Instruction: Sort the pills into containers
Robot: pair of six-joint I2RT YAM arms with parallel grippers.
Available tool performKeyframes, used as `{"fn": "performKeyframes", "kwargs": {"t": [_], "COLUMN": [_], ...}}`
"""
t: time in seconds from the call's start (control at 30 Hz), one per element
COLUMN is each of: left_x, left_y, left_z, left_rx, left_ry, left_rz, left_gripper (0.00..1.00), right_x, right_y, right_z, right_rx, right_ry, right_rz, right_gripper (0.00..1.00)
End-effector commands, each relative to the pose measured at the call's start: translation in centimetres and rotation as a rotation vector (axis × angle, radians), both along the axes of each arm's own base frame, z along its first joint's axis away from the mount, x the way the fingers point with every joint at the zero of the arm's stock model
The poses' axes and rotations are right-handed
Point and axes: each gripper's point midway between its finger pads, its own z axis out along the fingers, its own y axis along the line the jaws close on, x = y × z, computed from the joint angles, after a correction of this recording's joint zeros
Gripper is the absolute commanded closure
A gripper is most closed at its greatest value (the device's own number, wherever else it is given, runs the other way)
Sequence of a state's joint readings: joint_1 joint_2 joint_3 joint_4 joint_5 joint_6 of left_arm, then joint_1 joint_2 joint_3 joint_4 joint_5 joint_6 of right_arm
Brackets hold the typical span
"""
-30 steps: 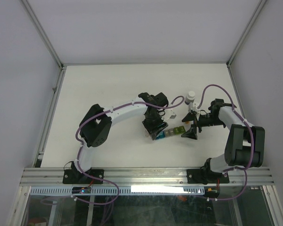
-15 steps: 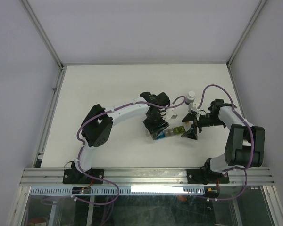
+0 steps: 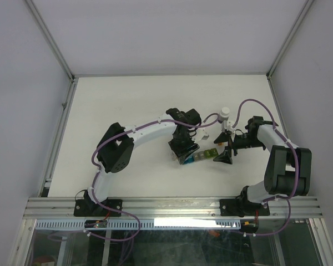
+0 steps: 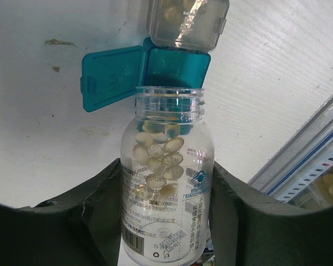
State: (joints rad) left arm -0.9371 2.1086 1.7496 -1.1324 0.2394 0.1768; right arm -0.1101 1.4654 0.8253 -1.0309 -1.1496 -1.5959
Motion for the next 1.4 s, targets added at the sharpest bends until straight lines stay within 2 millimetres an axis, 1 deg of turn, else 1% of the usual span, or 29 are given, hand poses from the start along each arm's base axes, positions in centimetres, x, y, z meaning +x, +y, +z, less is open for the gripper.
{"fn": "performKeyframes", "kwargs": {"t": [0.0,0.07,0.17,0.23,0.27,0.3,0.33,0.43,0.5,0.53,0.6,0.67,0.73,0.77,0.83,0.87,0.93,1.0,1.03,1.1,1.17,1.27,1.37], "left_x": [-0.1,0.7,0.1,0.6,0.5,-0.1,-0.4,0.4,-0.3,-0.2,0.4,0.0,0.5,0.7,-0.1,-0.2,0.3,-0.6,-0.4,0.3,-0.1,-0.3,-0.9], "left_y": [-1.0,-0.1,-1.3,-0.7,-0.8,-1.3,-1.6,-0.6,-1.2,-1.3,-0.7,-1.4,-0.9,-0.6,-1.4,-1.5,-0.8,-1.8,-1.9,-1.1,-1.5,-1.4,-1.8], "left_z": [1.5,0.9,1.8,1.5,1.5,1.8,1.8,0.8,1.0,1.1,0.9,1.5,1.0,0.8,1.4,1.5,0.8,1.6,1.7,1.5,1.5,1.5,1.9], "left_rx": [-0.039,-0.014,-0.056,-0.037,-0.037,-0.051,-0.064,-0.020,-0.031,-0.042,-0.027,-0.044,-0.015,-0.004,-0.028,-0.034,-0.010,-0.038,-0.042,-0.013,-0.032,-0.033,-0.029], "left_ry": [-0.029,-0.033,-0.022,-0.032,-0.027,-0.015,-0.020,-0.030,-0.029,-0.034,-0.035,-0.030,-0.062,-0.052,-0.044,-0.052,-0.047,-0.040,-0.062,-0.069,-0.061,-0.054,-0.067], "left_rz": [-0.007,0.015,-0.010,0.000,0.003,-0.010,-0.019,0.007,-0.011,-0.014,0.007,-0.004,0.001,0.015,-0.002,-0.012,0.013,-0.016,-0.023,0.002,-0.012,-0.011,-0.010], "left_gripper": [1.00,1.00,1.00,1.00,1.00,1.00,1.00,1.00,1.00,1.00,1.00,1.00,1.00,1.00,1.00,1.00,1.00,1.00,1.00,1.00,1.00,1.00,1.00], "right_x": [1.0,1.1,1.0,1.0,1.0,0.9,0.9,0.9,0.9,0.9,0.9,0.9,0.9,0.9,0.9,0.9,0.9,0.8,0.9,0.9,0.8,0.8,0.8], "right_y": [0.2,0.2,0.3,0.2,0.2,0.3,0.2,0.3,0.3,0.3,0.3,0.3,0.3,0.3,0.3,0.3,0.3,0.3,0.3,0.3,0.3,0.3,0.3], "right_z": [1.5,1.5,1.5,1.5,1.5,1.5,1.4,1.5,1.5,1.4,1.4,1.4,1.4,1.4,1.4,1.4,1.4,1.4,1.4,1.5,1.4,1.5,1.5], "right_rx": [0.042,0.043,0.043,0.044,0.045,0.045,0.044,0.046,0.046,0.046,0.048,0.044,0.045,0.046,0.045,0.045,0.048,0.047,0.048,0.049,0.047,0.051,0.051], "right_ry": [-0.050,-0.050,-0.051,-0.047,-0.046,-0.046,-0.045,-0.046,-0.046,-0.046,-0.043,-0.047,-0.047,-0.044,-0.045,-0.046,-0.043,-0.042,-0.045,-0.043,-0.044,-0.044,-0.047], "right_rz": [-0.004,-0.004,-0.001,-0.003,-0.002,0.000,-0.001,0.000,0.000,0.001,0.002,0.003,0.000,0.001,0.003,0.001,0.001,0.003,0.002,0.002,0.005,0.004,0.004], "right_gripper": [0.01,0.01,0.01,0.01,0.01,0.01,0.00,0.01,0.01,0.01,0.01,0.01,0.01,0.01,0.01,0.01,0.01,0.01,0.01,0.01,0.01,0.01,0.01]}}
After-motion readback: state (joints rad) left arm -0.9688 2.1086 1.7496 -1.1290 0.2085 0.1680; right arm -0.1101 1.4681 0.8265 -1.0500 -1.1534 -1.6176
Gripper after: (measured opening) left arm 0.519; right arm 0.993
